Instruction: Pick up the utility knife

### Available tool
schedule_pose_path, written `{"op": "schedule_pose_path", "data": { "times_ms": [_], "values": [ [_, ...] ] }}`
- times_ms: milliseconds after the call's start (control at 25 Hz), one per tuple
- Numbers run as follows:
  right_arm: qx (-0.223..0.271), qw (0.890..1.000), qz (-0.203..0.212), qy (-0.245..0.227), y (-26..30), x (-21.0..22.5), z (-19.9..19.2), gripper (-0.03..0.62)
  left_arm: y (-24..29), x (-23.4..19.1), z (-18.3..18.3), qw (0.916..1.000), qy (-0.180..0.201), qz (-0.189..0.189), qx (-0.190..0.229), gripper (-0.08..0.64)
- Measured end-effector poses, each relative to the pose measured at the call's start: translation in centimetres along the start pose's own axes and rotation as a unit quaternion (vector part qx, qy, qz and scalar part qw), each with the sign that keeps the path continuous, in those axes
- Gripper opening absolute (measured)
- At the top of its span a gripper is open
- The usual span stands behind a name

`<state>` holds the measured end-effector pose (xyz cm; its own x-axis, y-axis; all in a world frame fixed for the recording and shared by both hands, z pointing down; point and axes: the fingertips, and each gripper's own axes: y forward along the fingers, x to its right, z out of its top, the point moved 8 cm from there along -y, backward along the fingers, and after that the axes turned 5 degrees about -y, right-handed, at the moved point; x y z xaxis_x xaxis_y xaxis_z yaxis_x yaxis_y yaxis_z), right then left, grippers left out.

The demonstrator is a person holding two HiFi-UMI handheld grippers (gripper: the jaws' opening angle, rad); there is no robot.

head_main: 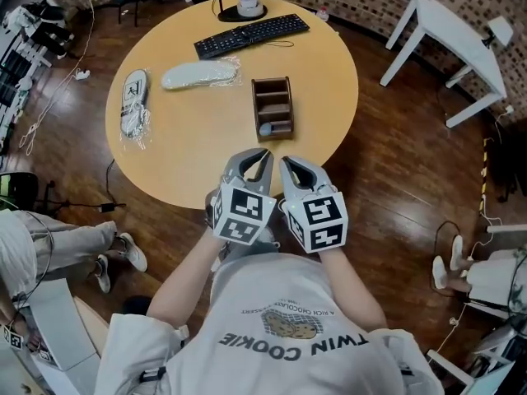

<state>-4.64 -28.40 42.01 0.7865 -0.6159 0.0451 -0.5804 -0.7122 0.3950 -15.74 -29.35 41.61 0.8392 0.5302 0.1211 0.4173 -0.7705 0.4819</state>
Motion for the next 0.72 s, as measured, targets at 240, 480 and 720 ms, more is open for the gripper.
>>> {"op": "schedule_pose_path", "data": {
  "times_ms": [240,480,720],
  "values": [
    [0.0,1.0,-0.016,0.01,1.6,0.9,-0.3,0.002,2.8,-1.6,-0.7,0.9943,0.103,-0.027,-0.011,0.03],
    [-0.004,1.0,-0.025,0.018,2.9,1.6,-0.4,0.002,5.9,-2.9,-1.6,0.9761,0.21,-0.043,-0.035,0.054],
    [-0.01,0.999,-0.039,0.029,3.4,2.7,-0.7,0.002,8.4,-3.2,-2.6,0.9552,0.282,-0.062,-0.065,0.101]
  ]
}}
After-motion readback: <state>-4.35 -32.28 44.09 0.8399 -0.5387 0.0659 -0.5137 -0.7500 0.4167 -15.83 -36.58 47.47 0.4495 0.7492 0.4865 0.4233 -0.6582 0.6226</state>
